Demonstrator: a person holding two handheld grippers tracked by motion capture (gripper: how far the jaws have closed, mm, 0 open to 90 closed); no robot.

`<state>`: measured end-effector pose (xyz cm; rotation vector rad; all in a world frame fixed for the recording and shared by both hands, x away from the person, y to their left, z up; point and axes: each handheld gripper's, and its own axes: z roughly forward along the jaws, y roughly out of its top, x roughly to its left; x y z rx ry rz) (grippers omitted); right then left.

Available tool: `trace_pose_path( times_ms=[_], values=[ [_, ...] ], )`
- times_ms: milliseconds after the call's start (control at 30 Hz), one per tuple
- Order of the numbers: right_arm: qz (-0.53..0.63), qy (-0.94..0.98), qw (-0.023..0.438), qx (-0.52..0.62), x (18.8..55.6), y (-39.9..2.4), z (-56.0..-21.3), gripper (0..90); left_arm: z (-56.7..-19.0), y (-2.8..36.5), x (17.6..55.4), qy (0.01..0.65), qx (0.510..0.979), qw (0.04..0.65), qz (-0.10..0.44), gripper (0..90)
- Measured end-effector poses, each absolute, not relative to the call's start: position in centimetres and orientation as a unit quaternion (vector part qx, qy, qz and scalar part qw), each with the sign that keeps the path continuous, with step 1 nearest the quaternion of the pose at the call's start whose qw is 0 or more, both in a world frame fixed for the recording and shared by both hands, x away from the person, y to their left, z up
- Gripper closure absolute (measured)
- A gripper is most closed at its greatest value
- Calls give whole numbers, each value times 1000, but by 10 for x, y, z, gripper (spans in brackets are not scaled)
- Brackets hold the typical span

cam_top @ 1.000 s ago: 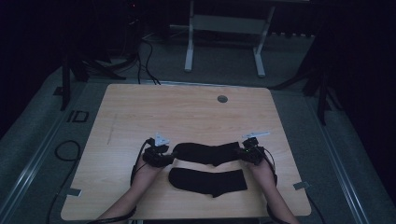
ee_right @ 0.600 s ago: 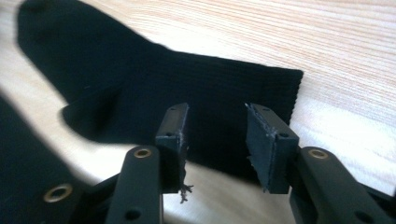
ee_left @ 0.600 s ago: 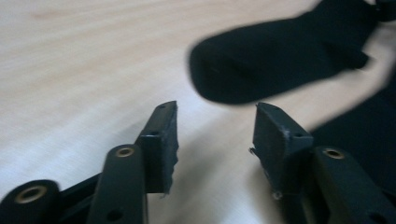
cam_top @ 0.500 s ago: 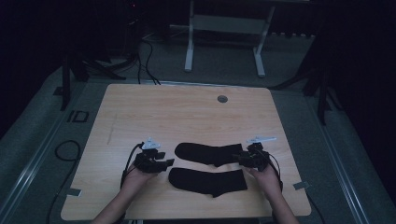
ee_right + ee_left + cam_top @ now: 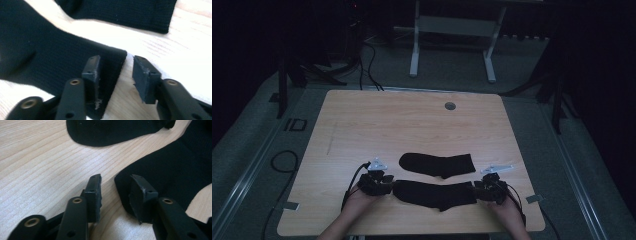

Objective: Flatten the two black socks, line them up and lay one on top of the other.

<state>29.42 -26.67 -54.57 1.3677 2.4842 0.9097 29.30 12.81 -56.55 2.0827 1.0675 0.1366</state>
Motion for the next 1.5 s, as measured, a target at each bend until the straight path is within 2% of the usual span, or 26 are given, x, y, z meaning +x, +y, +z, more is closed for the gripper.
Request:
trace_pose_path(
  times_ms=[100,233,300,400,533,800,1000,1333,1500],
  values=[
    [302,835,81,453,293,-266,-547,645,-566,125,293,413,824,385,57,690],
    [298,842,88,442,290,-262,-548,782,-566,121,291,403,831,379,63,847],
    [299,844,83,438,290,-261,-548,805,-567,119,291,402,831,380,66,864],
    [297,846,80,436,291,-261,-546,856,-566,119,290,402,830,379,69,874],
    [314,839,71,438,291,-262,-539,864,-561,123,290,405,825,387,69,877],
    [367,825,103,417,303,-261,-487,865,-513,137,301,401,809,416,110,882],
    [384,813,115,422,321,-262,-468,865,-486,134,323,393,809,418,128,883],
    [373,801,116,454,356,-270,-473,864,-481,122,357,396,813,412,116,883],
    [355,796,107,478,372,-273,-495,864,-505,117,372,402,814,408,97,882]
  ],
)
